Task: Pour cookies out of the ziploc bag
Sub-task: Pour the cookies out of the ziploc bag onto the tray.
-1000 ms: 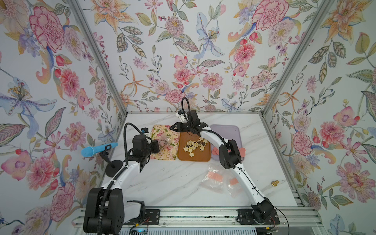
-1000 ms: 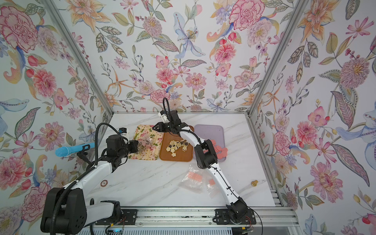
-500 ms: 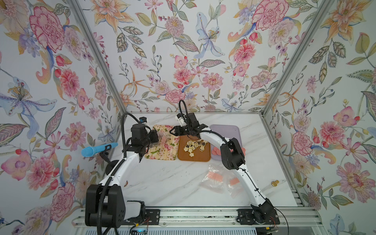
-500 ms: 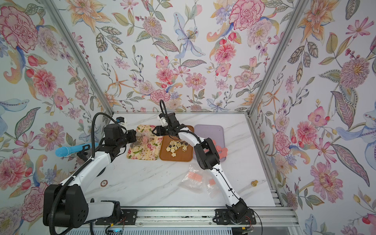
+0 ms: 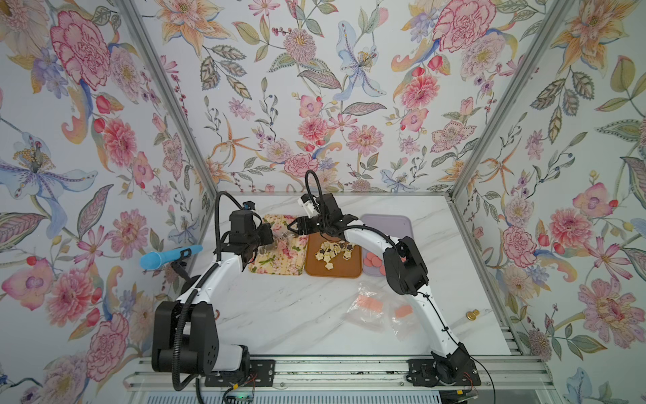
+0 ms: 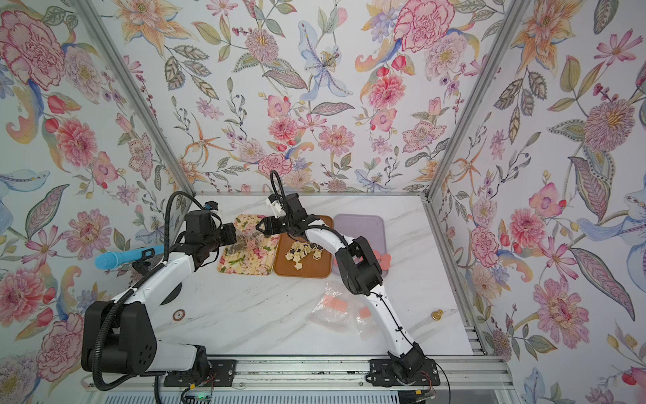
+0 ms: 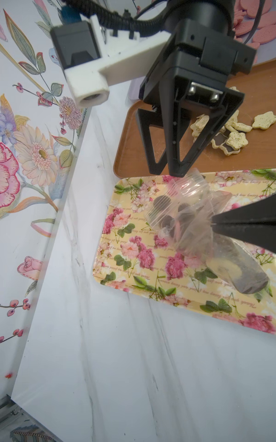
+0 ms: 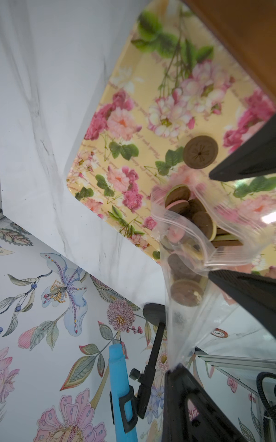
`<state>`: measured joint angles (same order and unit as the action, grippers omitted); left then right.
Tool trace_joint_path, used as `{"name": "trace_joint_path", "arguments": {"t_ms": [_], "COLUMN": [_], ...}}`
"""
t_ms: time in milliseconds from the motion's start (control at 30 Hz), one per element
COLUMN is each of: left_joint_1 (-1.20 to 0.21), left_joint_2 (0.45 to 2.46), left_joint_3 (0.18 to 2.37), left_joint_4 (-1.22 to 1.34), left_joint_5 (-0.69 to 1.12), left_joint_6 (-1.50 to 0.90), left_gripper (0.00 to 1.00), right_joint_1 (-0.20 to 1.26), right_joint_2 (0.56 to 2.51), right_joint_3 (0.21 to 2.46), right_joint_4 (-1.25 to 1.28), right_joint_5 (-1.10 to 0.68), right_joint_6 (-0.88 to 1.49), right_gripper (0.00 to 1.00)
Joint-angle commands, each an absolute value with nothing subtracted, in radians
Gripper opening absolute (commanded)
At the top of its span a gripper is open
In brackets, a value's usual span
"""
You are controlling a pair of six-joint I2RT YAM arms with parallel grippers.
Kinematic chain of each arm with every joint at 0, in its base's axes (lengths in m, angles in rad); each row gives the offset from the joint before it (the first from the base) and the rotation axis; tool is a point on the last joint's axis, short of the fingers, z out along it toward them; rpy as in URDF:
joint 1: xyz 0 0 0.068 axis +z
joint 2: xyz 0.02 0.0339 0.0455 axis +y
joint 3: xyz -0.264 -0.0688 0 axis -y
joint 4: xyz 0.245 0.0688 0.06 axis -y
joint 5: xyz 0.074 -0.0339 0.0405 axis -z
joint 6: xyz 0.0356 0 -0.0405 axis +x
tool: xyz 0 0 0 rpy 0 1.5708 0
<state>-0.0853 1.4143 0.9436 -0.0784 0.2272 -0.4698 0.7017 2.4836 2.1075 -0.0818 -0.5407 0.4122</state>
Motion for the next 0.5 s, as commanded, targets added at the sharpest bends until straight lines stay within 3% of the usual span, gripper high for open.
{"name": "trace_joint_path", "arguments": {"t_ms": [0, 333, 467], "left_joint_1": [-0.096, -0.102, -0.101], "left_joint_2": [1.422, 1.42, 1.414], "left_joint_3": [0.956, 0.945, 0.943], "left_joint_4": [-0.039, -0.029, -0.031], "left_joint_5": [0.215, 0.212, 0.209], "left_joint_6": [-0.451, -0.454, -0.453], "left_gripper": [0.0, 0.0, 0.0], "right_joint_1": [0.704, 0.718, 0.727], "right_joint_2": [2.5, 2.569, 2.564], "right_joint_3": [2.135, 2.247, 2.23], "right_joint_4": [-0.093, -0.176, -0.212], "right_joint_5": [-0.576, -0.68, -0.675], "right_joint_6": [0.422, 0.42, 0.407], "right_gripper": [0.62, 0.44, 0.44]}}
